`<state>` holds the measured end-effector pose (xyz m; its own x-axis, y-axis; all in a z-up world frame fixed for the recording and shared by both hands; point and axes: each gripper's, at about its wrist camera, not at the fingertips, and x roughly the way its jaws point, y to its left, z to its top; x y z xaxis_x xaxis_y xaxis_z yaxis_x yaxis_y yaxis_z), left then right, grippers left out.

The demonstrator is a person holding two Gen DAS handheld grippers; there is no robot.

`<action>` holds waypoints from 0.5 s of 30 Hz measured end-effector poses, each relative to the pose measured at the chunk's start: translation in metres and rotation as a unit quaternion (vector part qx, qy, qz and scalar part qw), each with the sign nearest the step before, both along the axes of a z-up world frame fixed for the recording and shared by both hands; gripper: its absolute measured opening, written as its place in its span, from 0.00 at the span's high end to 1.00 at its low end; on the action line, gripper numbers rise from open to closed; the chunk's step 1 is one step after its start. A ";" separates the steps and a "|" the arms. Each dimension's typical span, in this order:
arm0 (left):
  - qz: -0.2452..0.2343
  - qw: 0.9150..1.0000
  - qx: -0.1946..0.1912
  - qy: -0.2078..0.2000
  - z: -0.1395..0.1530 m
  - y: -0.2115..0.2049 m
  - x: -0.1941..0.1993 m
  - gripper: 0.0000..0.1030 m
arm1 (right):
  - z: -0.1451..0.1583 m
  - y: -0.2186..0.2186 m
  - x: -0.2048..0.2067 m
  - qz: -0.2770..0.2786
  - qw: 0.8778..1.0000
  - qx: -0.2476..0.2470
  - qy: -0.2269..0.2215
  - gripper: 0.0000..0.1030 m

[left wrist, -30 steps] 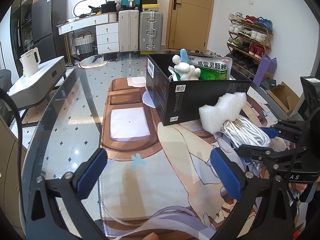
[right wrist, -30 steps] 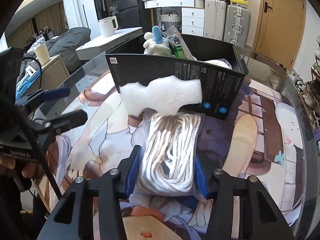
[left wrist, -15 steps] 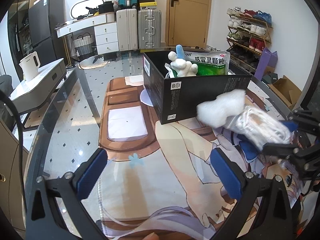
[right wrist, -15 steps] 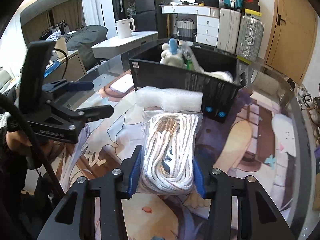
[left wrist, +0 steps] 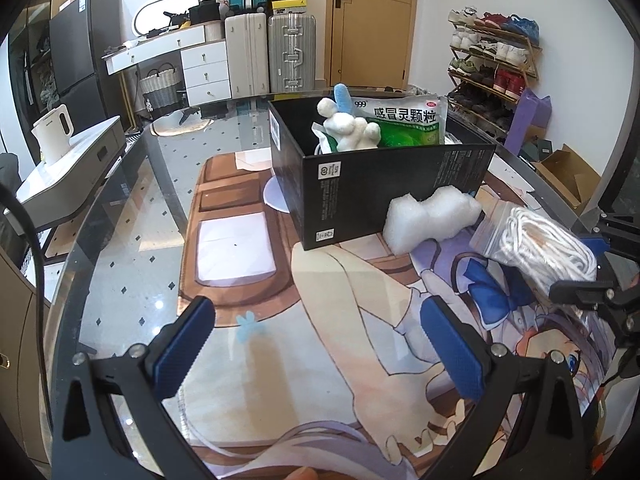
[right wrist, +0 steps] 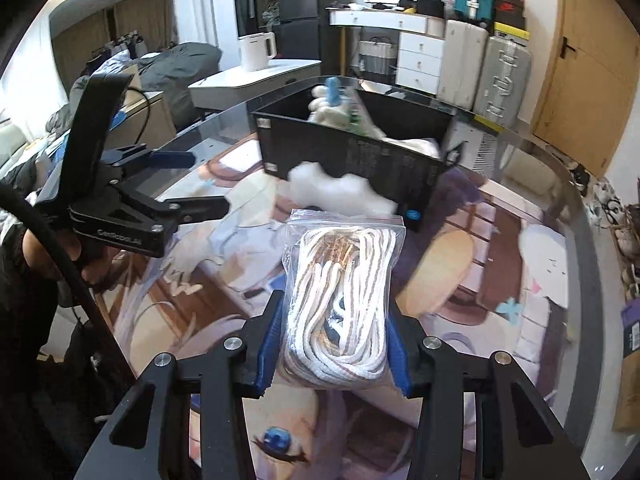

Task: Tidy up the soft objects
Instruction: 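Lift the bagged rope with the right gripper while the left moves toward the white foam block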

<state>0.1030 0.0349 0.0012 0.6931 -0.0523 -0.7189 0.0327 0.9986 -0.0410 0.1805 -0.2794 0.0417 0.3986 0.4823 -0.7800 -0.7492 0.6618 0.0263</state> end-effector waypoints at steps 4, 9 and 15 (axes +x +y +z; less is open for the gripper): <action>0.001 1.000 -0.007 0.000 0.003 -0.005 0.006 0.00 | 0.004 -0.016 0.009 -0.039 0.999 0.012 -0.003 0.55; 0.004 1.000 -0.020 -0.004 0.008 -0.014 0.015 0.00 | 0.008 -0.028 0.018 -0.075 0.997 0.027 -0.004 0.55; 0.000 0.999 -0.045 0.007 0.007 -0.026 0.026 0.00 | 0.009 -0.035 0.029 -0.114 0.993 0.039 -0.001 0.55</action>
<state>0.1292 0.0086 0.0078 0.6831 -0.1171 -0.7209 0.0325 0.9910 -0.1302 0.2097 -0.3147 0.0509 0.5064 0.4381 -0.7427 -0.5806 0.8101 0.0819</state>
